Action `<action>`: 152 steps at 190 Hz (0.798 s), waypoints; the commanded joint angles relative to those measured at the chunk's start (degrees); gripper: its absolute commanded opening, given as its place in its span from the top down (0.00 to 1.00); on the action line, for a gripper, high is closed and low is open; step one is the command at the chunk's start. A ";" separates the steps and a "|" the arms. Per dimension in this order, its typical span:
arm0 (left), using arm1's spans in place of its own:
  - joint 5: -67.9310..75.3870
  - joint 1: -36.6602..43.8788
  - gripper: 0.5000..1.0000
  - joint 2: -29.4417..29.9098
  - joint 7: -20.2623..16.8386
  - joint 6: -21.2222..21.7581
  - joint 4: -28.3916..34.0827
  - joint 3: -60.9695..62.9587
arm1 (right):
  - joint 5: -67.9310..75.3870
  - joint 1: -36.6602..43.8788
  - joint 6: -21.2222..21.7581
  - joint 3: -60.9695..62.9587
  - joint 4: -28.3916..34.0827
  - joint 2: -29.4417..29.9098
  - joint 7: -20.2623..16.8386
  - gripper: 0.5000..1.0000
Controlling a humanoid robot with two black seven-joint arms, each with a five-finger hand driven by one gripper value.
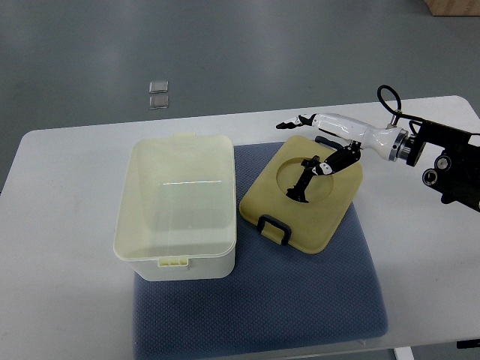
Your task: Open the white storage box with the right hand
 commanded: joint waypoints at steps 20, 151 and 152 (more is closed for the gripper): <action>0.00 -0.07 0.00 0.00 0.00 0.00 0.01 0.00 | 18.78 -0.26 4.99 6.07 -0.42 1.25 0.00 0.21; 0.00 0.02 0.00 0.00 0.00 0.00 0.01 0.00 | 67.75 -0.26 2.44 8.53 -9.65 8.81 -10.39 0.21; 0.00 -0.07 0.00 0.00 0.00 0.00 0.01 0.00 | 68.09 -0.26 2.36 8.53 -9.65 8.89 -10.74 0.21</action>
